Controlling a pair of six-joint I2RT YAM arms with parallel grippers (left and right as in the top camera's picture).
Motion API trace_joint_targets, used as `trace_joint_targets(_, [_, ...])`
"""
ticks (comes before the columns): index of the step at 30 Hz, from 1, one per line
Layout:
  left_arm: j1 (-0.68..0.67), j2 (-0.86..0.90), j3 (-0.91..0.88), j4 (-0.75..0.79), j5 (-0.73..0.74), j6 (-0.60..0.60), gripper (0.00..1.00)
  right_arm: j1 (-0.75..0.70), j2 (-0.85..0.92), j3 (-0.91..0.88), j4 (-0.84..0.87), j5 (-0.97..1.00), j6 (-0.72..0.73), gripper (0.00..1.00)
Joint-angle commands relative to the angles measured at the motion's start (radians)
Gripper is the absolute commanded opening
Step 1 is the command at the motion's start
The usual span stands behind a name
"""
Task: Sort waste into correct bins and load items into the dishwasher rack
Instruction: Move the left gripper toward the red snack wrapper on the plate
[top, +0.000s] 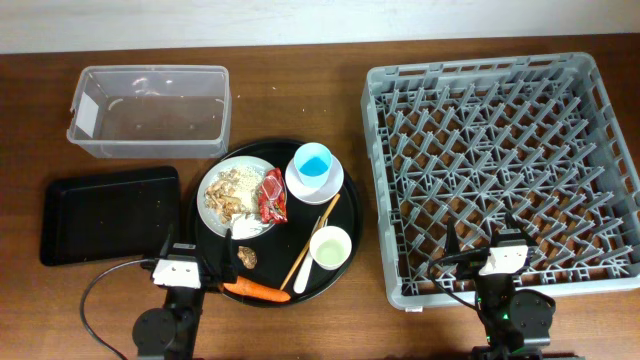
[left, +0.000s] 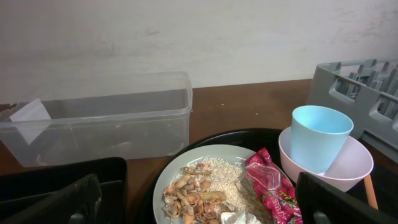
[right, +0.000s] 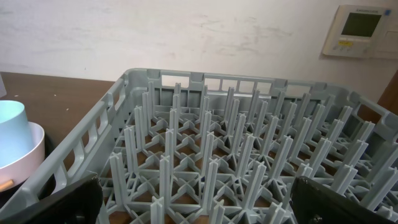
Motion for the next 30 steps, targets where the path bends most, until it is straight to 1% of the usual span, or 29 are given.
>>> trace_joint_targets(1, [0.005,-0.005,-0.003,-0.002,0.018,0.016,0.99,0.008,-0.007,-0.005,-0.005,0.004,0.009,0.99])
trace_joint_targets(21, [0.005,-0.005,-0.003,-0.002,0.019,0.015,0.99,0.008,-0.006,0.003,-0.012,0.004,0.017,0.99])
trace_joint_targets(22, [0.005,-0.005,0.010,-0.028,0.033,0.014,0.99,0.008,-0.005,0.036,-0.056,0.004,0.065,0.99])
trace_joint_targets(24, [0.005,-0.005,0.053,-0.101,0.033,0.004,0.99,0.009,0.017,0.115,-0.165,-0.002,0.089,0.99])
trace_joint_targets(26, [0.005,0.023,0.145,-0.204,0.033,-0.012,0.99,0.009,0.090,0.270,-0.341,-0.035,0.100,0.99])
trace_joint_targets(28, [0.005,0.111,0.256,-0.289,0.034,-0.092,0.99,0.009,0.188,0.424,-0.475,-0.061,0.099,0.99])
trace_joint_targets(30, [0.005,0.283,0.396,-0.388,0.083,-0.094,0.99,0.008,0.347,0.632,-0.670,-0.122,0.099,0.99])
